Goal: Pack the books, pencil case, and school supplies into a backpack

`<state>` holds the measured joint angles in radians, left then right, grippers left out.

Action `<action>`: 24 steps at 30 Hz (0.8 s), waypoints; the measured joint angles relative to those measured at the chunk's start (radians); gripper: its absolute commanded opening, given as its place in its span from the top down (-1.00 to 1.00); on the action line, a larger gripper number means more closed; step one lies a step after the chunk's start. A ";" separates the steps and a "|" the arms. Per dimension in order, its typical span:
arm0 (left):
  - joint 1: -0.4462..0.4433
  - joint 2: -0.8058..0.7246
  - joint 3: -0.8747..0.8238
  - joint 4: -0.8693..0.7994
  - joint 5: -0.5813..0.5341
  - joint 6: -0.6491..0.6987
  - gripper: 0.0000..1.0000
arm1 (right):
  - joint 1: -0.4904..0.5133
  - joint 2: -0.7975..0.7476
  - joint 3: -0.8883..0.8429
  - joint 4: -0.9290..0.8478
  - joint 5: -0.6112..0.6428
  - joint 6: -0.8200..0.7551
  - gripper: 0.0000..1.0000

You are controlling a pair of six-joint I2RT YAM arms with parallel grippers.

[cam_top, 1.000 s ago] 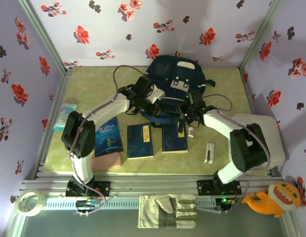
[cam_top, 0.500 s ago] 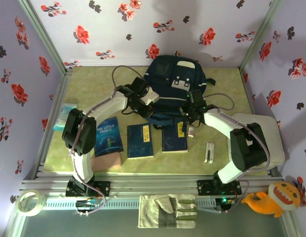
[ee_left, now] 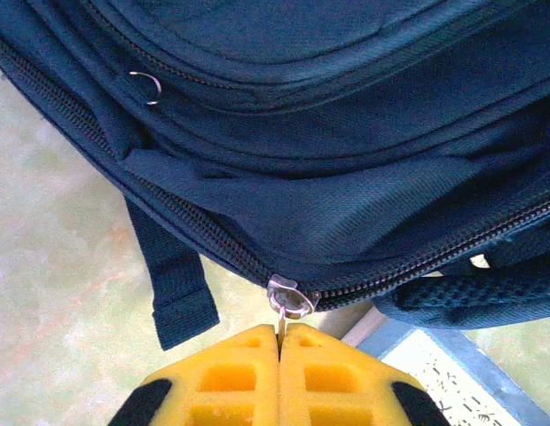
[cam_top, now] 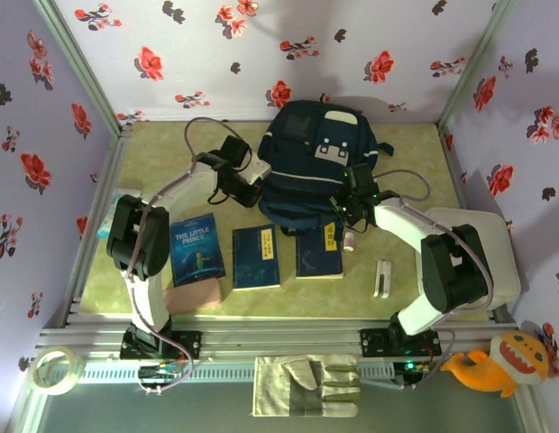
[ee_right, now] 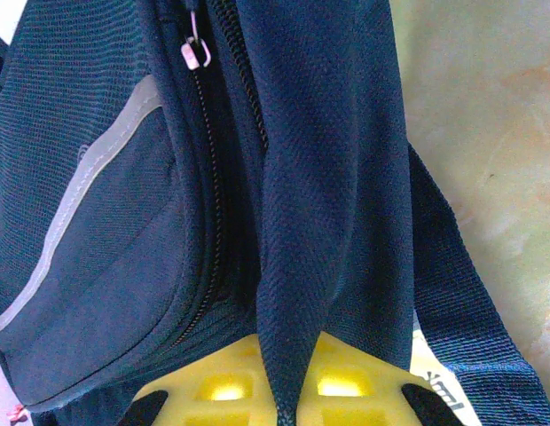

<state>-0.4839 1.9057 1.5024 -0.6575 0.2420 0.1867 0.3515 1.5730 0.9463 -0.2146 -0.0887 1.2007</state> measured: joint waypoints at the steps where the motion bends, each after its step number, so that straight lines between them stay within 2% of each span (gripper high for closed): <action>1: 0.001 0.000 0.000 0.001 -0.002 0.000 1.00 | -0.001 0.000 0.000 0.000 0.000 -0.005 0.85; 6: 0.001 -0.038 -0.058 0.037 -0.015 -0.004 1.00 | -0.002 0.036 0.045 -0.021 -0.012 -0.040 0.84; 12: -0.019 -0.214 -0.190 0.068 -0.043 -0.051 1.00 | -0.001 0.100 0.153 -0.048 -0.045 -0.087 0.84; 17: -0.066 -0.297 -0.214 0.063 -0.059 -0.095 1.00 | -0.003 0.154 0.247 -0.045 -0.040 -0.126 0.75; 21: -0.093 -0.292 -0.214 0.070 -0.061 -0.129 1.00 | -0.021 0.175 0.285 -0.037 -0.009 -0.160 0.41; 24: -0.112 -0.253 -0.198 0.075 -0.079 -0.163 1.00 | -0.050 0.168 0.286 -0.050 0.035 -0.172 0.01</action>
<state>-0.5961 1.6531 1.3045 -0.5823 0.1631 0.0238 0.3012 1.7409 1.2324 -0.2646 -0.0532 1.0286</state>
